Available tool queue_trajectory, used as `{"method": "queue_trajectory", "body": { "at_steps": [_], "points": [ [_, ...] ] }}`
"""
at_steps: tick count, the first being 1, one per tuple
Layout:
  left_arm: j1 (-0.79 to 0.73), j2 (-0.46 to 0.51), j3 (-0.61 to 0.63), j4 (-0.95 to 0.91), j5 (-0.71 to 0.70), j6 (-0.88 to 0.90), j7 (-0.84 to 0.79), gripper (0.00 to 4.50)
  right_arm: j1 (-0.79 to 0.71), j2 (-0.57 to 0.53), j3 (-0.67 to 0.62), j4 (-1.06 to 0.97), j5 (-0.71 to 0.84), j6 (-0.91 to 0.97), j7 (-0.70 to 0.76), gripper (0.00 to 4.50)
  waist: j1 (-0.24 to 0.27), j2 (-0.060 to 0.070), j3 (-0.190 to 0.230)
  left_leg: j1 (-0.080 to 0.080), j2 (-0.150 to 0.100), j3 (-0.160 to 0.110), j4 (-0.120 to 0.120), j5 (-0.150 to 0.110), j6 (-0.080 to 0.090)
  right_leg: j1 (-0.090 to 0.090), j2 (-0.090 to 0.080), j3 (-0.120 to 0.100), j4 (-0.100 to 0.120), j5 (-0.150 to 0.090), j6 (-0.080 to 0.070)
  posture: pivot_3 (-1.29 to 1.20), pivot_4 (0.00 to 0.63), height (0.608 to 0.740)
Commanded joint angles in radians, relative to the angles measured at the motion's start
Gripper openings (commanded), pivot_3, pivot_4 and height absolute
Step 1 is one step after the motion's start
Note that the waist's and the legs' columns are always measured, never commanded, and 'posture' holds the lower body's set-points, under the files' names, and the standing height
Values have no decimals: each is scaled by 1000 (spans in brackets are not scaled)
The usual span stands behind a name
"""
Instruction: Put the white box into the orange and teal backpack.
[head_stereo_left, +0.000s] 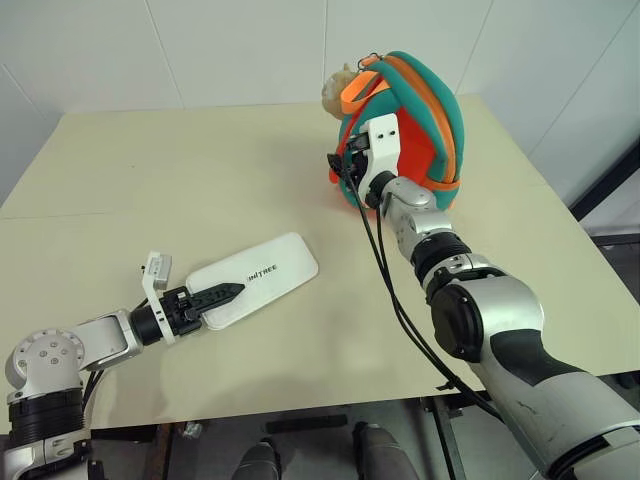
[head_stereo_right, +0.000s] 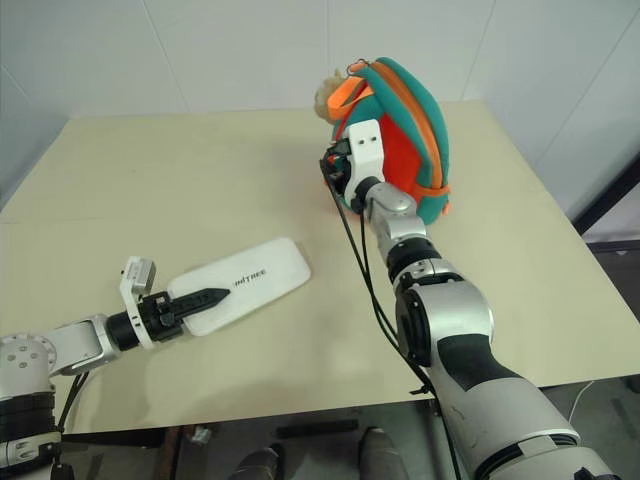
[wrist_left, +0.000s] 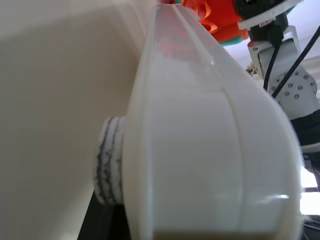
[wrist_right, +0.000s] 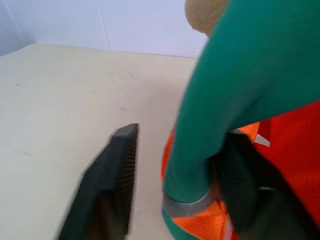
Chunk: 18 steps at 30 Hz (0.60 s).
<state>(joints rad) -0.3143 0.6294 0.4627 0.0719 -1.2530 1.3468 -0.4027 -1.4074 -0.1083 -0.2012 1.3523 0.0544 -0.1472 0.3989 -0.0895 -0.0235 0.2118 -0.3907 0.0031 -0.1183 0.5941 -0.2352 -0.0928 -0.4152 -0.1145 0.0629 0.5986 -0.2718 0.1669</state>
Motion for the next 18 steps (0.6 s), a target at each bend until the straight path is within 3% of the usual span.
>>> {"method": "queue_trajectory", "body": {
  "at_steps": [1, 3, 6, 14, 18],
  "points": [
    [9, -9, 34, -45, -30, -7, 8, 1363, -7, 14, -9, -13, -4, -28, 11, 747, 1, 0, 0, 0, 0, 0, 0, 0, 0, 0, 0, 0, 0, 0, 0, 0, 150, 740],
    [9, -11, 38, -49, -31, -7, 15, 1363, -2, 16, -31, -16, 15, -36, 31, 55, 1, 0, 0, 0, 0, 0, 0, 0, 0, 0, 0, 0, 0, 0, 0, 0, 150, 740],
    [4, -9, 40, -46, -29, -8, 20, 1363, 0, 22, -69, -26, 59, -45, 105, 21, 1, 0, 0, 0, 0, 0, 0, 0, 0, 0, 0, 0, 1, 0, 0, 0, 150, 740],
    [7, 41, 52, -37, 19, -63, -29, 1363, 8, 9, -103, -122, 189, 77, 586, 21, -7, 0, 0, 1, 0, 0, 0, 0, 0, 0, 1, 0, 3, 0, 0, 0, 150, 740],
    [62, 120, 107, -44, 66, -152, -150, 1363, 129, -52, -10, -516, 315, 433, 883, 21, -10, 0, 0, 1, 1, 0, 0, 0, -1, 0, 1, 0, 2, 0, 0, 0, 150, 740]
  ]
}}
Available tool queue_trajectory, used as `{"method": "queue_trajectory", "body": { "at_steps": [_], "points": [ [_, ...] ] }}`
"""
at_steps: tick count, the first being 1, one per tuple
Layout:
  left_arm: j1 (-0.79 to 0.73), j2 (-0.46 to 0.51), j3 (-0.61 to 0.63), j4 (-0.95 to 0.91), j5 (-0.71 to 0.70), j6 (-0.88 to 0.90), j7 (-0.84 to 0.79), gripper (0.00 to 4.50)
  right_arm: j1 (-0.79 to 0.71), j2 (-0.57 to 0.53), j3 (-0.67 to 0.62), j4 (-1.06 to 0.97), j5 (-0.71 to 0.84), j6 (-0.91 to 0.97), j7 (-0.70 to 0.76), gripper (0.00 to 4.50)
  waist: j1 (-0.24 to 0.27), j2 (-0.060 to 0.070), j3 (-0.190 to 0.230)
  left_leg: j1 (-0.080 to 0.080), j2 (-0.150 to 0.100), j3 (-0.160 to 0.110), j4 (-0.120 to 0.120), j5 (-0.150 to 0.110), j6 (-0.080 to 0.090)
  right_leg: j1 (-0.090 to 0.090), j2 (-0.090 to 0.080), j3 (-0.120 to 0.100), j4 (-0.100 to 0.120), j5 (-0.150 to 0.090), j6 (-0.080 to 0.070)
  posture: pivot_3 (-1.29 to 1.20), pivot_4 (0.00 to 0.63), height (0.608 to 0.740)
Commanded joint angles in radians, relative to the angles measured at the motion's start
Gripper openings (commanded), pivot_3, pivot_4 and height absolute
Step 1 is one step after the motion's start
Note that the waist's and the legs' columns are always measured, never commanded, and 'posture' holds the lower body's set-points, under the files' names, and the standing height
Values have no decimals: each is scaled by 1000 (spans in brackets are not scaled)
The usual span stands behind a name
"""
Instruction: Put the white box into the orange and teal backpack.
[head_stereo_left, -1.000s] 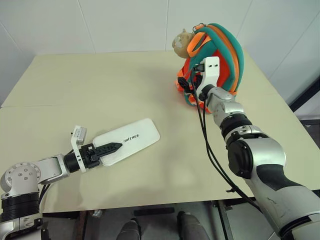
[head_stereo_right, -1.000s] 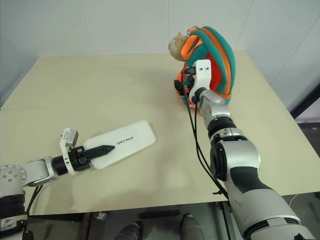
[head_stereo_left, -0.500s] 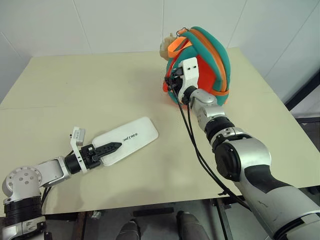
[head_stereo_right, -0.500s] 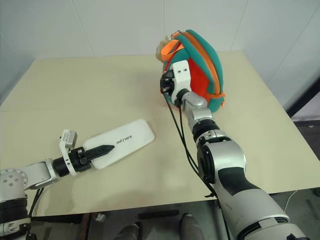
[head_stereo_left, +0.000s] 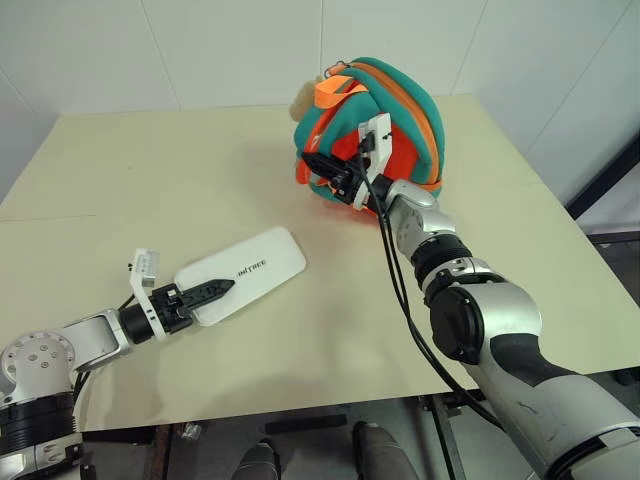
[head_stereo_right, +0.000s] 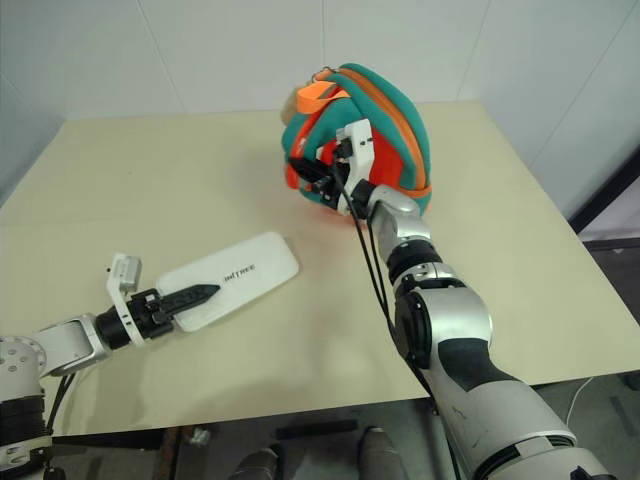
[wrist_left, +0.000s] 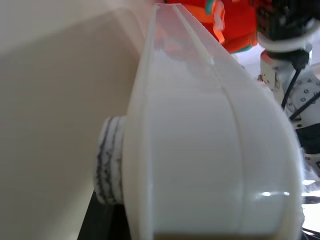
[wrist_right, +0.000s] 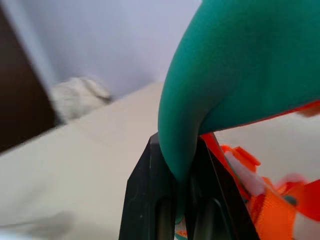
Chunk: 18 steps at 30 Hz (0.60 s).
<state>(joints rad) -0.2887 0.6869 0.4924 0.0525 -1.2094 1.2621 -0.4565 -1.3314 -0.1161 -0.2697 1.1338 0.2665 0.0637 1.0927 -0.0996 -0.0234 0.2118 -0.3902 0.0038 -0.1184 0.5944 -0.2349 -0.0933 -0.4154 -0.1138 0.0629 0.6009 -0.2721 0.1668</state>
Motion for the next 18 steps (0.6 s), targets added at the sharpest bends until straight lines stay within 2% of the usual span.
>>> {"method": "queue_trajectory", "body": {
  "at_steps": [1, 6, 9, 13, 18],
  "points": [
    [53, 80, 91, -27, 27, -78, -117, 1363, 98, -64, 87, -422, 135, 317, 214, 21, 2, 0, 0, 0, 0, 0, 0, 0, 0, 0, 0, 0, 0, -1, 0, 0, 150, 740],
    [128, 139, 162, -47, 30, -114, -194, 1363, 275, -222, 160, -937, 356, 752, 265, 21, 17, 1, 0, -3, 0, 0, 0, -2, -1, -5, 0, 0, 3, -4, -2, 0, 150, 740],
    [128, 148, 211, -44, -5, -97, -177, 1363, 339, -336, 177, -1105, 467, 911, 301, 21, 27, 0, 0, -10, 0, -1, 2, -4, 3, -13, -1, 0, 7, -4, -2, 0, 150, 740],
    [171, 160, 227, -118, -18, -91, -205, 1363, 401, -480, 204, -1198, 553, 1026, 358, 21, 34, 0, 0, -12, 0, -1, 6, -5, 5, -14, -1, 0, 5, -4, -2, 0, 150, 740],
    [169, 134, 257, -209, -56, -131, -207, 1363, 427, -522, 245, -1181, 552, 1010, 349, 21, 42, 0, 0, -12, 0, 0, 12, -5, 6, -13, 0, 0, 7, -3, -3, 0, 150, 740]
  ]
}}
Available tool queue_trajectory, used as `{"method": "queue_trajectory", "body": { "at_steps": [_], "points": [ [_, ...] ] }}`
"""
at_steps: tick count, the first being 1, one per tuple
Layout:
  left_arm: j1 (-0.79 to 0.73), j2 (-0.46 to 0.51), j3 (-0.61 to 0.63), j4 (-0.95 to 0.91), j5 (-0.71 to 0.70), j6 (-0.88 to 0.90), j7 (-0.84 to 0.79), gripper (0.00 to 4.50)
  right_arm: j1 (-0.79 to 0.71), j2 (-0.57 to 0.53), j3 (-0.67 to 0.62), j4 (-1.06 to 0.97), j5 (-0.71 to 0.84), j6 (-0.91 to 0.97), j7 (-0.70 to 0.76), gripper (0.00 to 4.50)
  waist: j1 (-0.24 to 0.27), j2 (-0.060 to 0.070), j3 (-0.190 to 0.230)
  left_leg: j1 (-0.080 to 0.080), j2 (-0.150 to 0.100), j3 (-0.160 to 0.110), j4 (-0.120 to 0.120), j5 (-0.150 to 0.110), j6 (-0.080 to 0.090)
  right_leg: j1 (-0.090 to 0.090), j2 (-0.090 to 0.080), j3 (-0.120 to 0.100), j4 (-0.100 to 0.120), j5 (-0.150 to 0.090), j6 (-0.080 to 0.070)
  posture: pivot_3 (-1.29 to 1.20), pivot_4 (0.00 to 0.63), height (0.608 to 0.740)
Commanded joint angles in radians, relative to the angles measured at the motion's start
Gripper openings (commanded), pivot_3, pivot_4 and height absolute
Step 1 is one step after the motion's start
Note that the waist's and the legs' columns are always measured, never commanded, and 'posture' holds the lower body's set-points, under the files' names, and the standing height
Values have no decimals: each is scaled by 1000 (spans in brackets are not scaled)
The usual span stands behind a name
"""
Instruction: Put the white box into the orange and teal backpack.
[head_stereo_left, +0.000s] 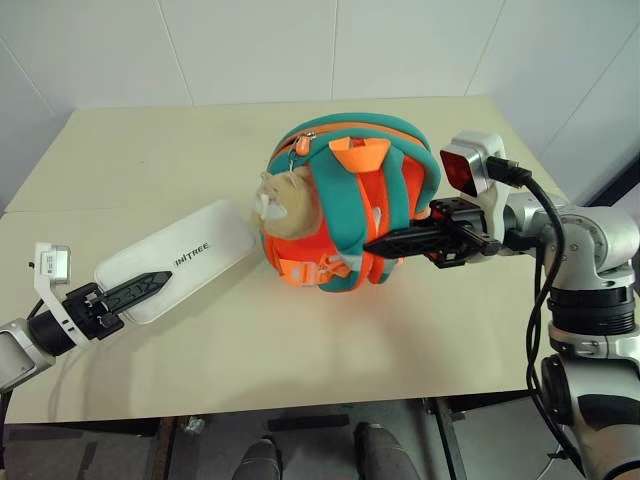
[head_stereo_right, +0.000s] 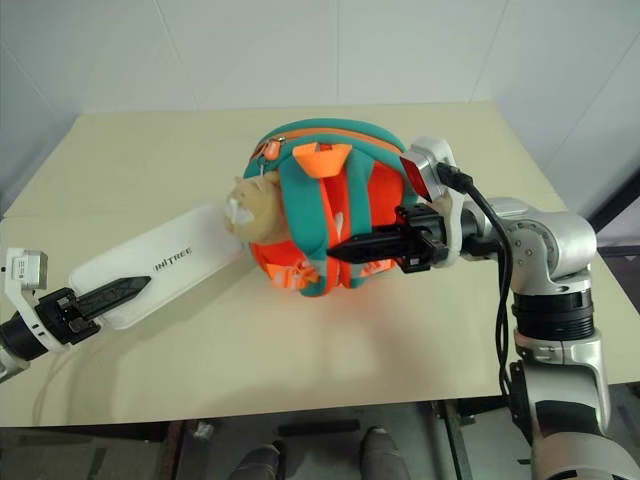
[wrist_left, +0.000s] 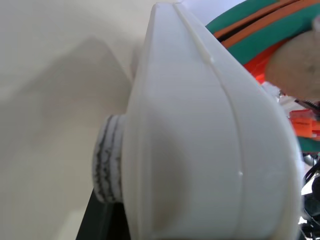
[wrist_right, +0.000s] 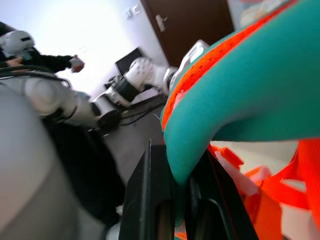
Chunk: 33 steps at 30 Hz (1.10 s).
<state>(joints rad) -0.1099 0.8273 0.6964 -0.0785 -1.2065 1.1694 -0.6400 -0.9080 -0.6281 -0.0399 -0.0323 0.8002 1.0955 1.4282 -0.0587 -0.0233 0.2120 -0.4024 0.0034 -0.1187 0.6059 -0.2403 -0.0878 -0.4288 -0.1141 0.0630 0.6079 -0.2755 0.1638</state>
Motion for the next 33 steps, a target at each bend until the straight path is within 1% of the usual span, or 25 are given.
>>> {"method": "queue_trajectory", "body": {
  "at_steps": [1, 5, 8, 12, 14, 19, 22, 27, 29, 33],
  "points": [
    [-13, -9, 59, -98, -72, -45, -22, 1363, 9, -9, 23, -11, 15, -30, 12, 21, 3, 0, 0, 0, 0, 0, 1, 0, 0, 0, 0, 0, 0, 0, 0, 0, 150, 740],
    [-4, -8, 102, -163, -128, -75, -26, 1363, 33, -4, 51, -12, 10, -54, 5, 21, 6, 0, 0, -1, 0, 0, 5, 0, 0, 1, 0, 0, 0, 1, 1, 0, 150, 740],
    [9, -1, 99, -200, -101, -118, -49, 1363, 48, -7, 64, -17, 19, -60, 6, 21, 6, 0, 0, -1, 0, 0, 5, 0, 1, 1, 0, 0, 0, 2, 1, 0, 150, 740],
    [-92, 4, 32, -179, -18, -227, -49, 1363, 77, -21, 85, -41, 24, -61, 25, 21, 10, 0, 0, -1, 0, 0, 5, 0, 1, 1, 0, 0, 0, 2, 1, 0, 150, 740],
    [-146, 19, -8, -162, 23, -269, -78, 1363, 86, -31, 92, -50, 26, -60, 34, 21, 17, -1, 0, -1, 0, 0, 6, 0, 1, 1, 0, 0, 1, 2, 1, 0, 150, 740],
    [-266, 54, -108, -110, 80, -315, -154, 1363, 96, -47, 101, -61, 31, -66, 37, 21, 25, -1, 0, -1, -1, 0, 6, -1, 1, 2, 0, 0, 0, 2, 1, 0, 150, 740],
    [-279, 89, -176, -119, 113, -315, -237, 1363, 98, -50, 97, -63, 35, -67, 31, 21, 24, -1, 0, -2, 0, 0, 6, -1, 1, 2, 1, 0, 0, 2, 1, 0, 150, 740],
    [-258, 134, -234, -130, 161, -328, -334, 1363, 104, -50, 94, -63, 32, -74, 20, 21, 28, -1, 0, -2, 0, 0, 6, -1, 1, 2, 0, 0, 0, 2, 1, 0, 150, 740],
    [-219, 162, -268, -118, 247, -395, -402, 1363, 102, -47, 90, -62, 33, -77, 14, 21, 28, 0, 0, -2, 0, 0, 6, -1, 2, 2, 0, 0, 0, 2, 1, 0, 150, 740],
    [-221, 182, -291, -68, 314, -466, -454, 1363, 102, -44, 88, -61, 33, -80, 6, 21, 30, 0, 0, -2, 0, 0, 6, -1, 1, 2, 1, 0, 0, 2, 1, 0, 150, 740]
  ]
}}
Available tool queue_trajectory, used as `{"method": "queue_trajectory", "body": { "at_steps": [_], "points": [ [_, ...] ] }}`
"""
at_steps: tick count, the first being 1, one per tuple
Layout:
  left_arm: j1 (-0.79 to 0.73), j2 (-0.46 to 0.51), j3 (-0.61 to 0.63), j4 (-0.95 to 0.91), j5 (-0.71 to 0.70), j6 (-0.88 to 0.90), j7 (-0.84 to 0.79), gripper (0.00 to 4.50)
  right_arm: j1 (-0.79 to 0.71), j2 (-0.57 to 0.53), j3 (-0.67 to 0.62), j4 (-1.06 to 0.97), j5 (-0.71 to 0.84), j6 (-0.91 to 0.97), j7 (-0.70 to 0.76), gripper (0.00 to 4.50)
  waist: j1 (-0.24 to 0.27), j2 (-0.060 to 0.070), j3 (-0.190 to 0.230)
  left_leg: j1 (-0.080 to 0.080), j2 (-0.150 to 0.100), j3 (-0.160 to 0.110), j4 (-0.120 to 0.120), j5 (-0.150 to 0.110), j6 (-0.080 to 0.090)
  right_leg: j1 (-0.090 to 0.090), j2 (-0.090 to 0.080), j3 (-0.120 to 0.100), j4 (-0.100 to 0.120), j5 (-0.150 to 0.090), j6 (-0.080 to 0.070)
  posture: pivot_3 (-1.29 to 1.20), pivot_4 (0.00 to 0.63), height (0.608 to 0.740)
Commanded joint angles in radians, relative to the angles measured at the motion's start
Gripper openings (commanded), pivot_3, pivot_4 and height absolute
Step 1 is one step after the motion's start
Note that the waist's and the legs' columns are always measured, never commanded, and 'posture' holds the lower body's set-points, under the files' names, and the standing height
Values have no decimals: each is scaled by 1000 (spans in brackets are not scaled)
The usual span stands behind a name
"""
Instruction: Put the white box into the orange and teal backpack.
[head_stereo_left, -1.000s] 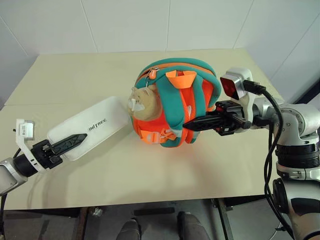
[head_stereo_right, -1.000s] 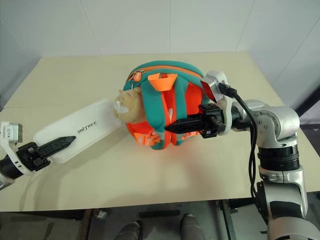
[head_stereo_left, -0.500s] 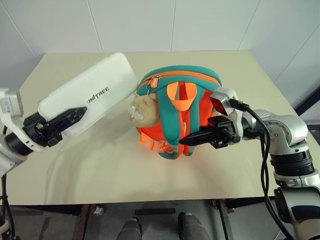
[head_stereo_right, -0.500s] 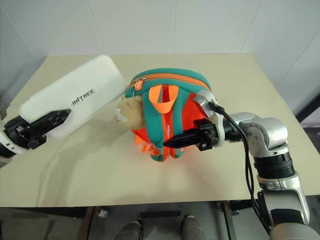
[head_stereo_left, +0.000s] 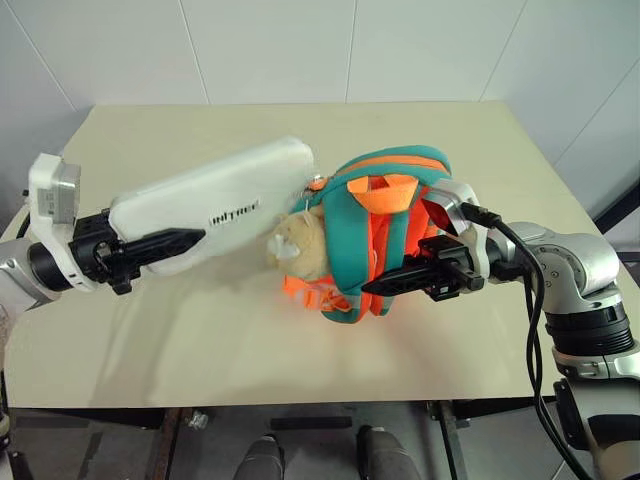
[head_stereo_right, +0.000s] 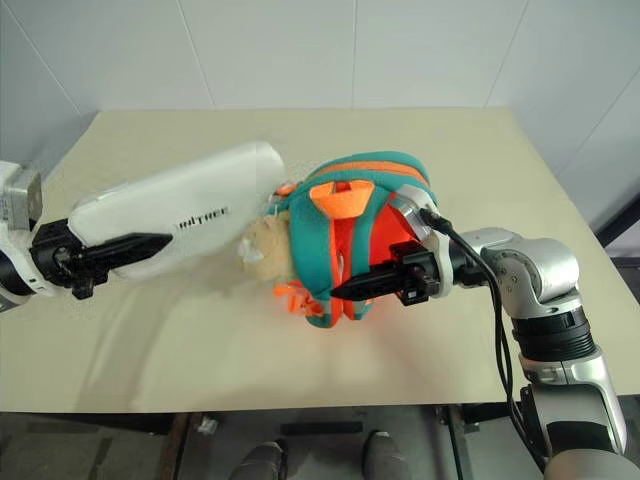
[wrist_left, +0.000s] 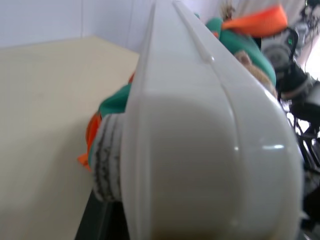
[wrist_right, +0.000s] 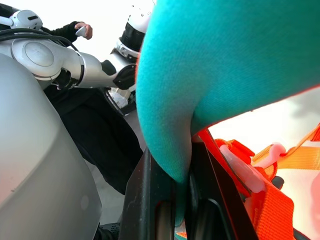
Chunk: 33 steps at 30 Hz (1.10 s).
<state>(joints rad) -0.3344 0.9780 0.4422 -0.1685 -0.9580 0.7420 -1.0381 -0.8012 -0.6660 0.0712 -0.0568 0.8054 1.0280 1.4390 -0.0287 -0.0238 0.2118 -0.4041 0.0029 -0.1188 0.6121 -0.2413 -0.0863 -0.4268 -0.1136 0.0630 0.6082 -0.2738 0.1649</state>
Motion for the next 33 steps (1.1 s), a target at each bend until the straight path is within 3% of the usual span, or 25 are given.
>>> {"method": "queue_trajectory", "body": {
  "at_steps": [1, 6, 11, 24, 28, 33],
  "points": [
    [-9, 43, -45, 57, 110, -89, -76, 1363, -4, -5, -23, -36, 26, -15, -8, 21, 0, 0, 0, 0, 0, 0, 0, 0, 0, 0, 0, 0, 0, 0, 0, 0, 150, 740],
    [-97, 73, -61, 212, 227, -253, -134, 1363, 0, -2, -25, -31, 25, -19, -24, 21, -1, 0, 0, 1, 0, 0, 0, 1, 0, 0, 0, 0, 1, 0, 0, 0, 150, 740],
    [-203, 88, -17, 274, 175, -197, -153, 1363, 3, 1, -21, -19, 20, -27, -34, 21, -3, 0, 0, 0, 0, 0, 0, 1, 0, -1, 0, 0, 2, 0, 0, 0, 150, 740],
    [-67, 93, 40, 120, 113, -65, -213, 1363, -22, 17, -1, 15, 6, -39, -33, 21, -8, 0, 0, 0, 0, 0, 0, 0, 1, -1, 0, 0, 2, 0, 1, 0, 150, 740],
    [-97, 92, -31, 153, 191, -145, -237, 1363, -24, 17, 0, 18, 5, -39, -32, 21, -6, 0, 0, 0, 0, 0, 1, 0, 1, -1, 0, 0, 3, 0, 1, 0, 150, 740],
    [-277, 36, -227, 297, 389, -337, -239, 1363, -29, 26, 2, 20, 4, -41, -35, 21, 1, 0, 0, 0, 0, 0, 1, 1, 1, 0, 0, 0, 4, 0, 1, 0, 150, 740]
  ]
}}
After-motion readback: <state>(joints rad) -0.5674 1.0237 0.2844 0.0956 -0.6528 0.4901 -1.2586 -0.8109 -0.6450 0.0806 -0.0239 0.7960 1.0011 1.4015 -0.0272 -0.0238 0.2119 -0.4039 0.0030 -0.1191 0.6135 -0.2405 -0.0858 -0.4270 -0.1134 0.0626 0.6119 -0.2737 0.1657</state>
